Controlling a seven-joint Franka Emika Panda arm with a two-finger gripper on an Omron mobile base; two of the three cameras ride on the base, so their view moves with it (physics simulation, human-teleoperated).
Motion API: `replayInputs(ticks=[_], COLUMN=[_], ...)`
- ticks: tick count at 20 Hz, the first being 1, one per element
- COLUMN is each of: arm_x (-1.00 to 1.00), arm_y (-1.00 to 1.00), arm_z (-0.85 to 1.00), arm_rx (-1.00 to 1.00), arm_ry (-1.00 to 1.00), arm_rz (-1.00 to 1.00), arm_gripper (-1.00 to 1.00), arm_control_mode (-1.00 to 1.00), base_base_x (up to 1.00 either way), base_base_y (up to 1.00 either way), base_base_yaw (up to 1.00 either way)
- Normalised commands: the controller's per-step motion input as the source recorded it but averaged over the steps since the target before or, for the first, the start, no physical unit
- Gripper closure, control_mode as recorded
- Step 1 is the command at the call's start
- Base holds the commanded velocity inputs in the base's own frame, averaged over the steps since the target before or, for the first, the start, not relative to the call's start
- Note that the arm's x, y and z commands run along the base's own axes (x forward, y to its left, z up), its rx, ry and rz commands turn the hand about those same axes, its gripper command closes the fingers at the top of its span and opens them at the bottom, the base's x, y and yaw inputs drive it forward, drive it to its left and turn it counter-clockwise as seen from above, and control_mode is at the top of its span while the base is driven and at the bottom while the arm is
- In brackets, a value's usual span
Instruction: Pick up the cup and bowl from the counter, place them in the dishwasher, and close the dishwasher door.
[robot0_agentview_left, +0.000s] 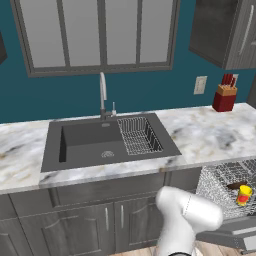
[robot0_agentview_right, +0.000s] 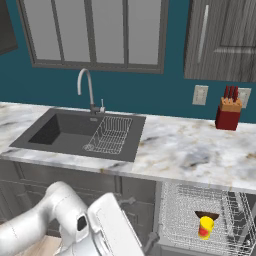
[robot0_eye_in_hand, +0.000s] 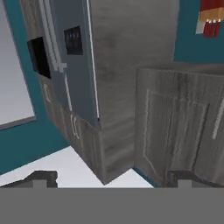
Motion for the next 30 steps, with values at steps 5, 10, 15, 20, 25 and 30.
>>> replayInputs(ticks=[5, 10, 15, 20, 25, 30], arm_x=[-0.64, -0.92, -0.89, -0.99, -1.0, -1.0], arm_y=[-0.33, -0.45, -0.57, -0.64, -0.61, -0.59], arm_z=[-0.51, -0.54, -0.14, 0.0, 0.0, 0.0], arm_rx=[0.68, 0.61, 0.48, 0.39, 0.4, 0.42], arm_ry=[0.05, 0.0, -0.01, -0.05, -0.06, -0.09], arm_rz=[0.65, 0.66, 0.64, 0.58, 0.55, 0.53], arm_gripper=[-1.0, -1.0, -1.0, -1.0, -1.0, -1.0], arm_control_mode=[-1.0, -1.0, -1.0, -1.0, -1.0, -1.0], base_base_x=[0.0, 0.0, 0.0, 0.0, 0.0, 0.0], base_base_y=[0.0, 0.0, 0.0, 0.0, 0.0, 0.0], base_base_yaw=[0.0, 0.0, 0.0, 0.0, 0.0, 0.0])
